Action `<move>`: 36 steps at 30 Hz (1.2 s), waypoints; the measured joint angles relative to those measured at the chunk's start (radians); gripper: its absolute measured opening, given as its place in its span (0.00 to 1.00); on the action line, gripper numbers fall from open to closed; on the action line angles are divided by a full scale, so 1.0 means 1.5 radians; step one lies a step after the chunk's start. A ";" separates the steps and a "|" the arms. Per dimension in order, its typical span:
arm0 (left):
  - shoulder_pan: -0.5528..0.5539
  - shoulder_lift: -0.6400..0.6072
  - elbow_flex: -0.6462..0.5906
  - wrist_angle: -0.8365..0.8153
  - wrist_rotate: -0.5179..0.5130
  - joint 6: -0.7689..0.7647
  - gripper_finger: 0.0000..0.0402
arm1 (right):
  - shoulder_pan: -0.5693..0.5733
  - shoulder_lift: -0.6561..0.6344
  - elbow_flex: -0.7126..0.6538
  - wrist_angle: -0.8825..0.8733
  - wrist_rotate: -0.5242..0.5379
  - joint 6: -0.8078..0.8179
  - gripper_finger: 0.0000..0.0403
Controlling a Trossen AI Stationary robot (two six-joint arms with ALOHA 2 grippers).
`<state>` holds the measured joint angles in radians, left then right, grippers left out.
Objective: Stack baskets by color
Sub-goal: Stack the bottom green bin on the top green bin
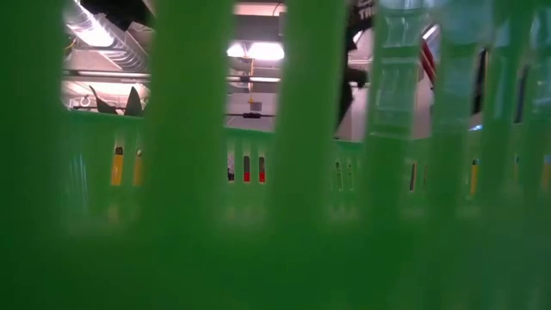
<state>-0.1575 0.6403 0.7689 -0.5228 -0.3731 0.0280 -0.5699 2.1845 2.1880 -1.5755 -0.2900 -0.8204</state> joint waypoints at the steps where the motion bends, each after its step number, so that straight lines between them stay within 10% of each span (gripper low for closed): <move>1: 0.000 0.000 0.000 0.000 0.004 0.000 0.00 | 0.006 -0.003 0.018 0.001 -0.025 0.015 0.24; 13: 0.000 0.000 0.000 -0.013 0.160 0.000 0.00 | 0.187 -0.104 0.108 0.003 -0.094 0.141 0.24; 27: 0.000 0.000 0.000 -0.013 0.239 0.002 0.00 | 0.423 -0.118 0.107 0.004 -0.075 0.525 0.24; 36: -0.001 0.000 0.000 -0.010 0.297 0.006 0.00 | 0.525 -0.119 0.084 0.003 0.011 0.477 0.24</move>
<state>-0.1596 0.6403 0.7688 -0.5383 0.0717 0.0372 0.2170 2.0058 2.3142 -1.5709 -0.2735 -0.1048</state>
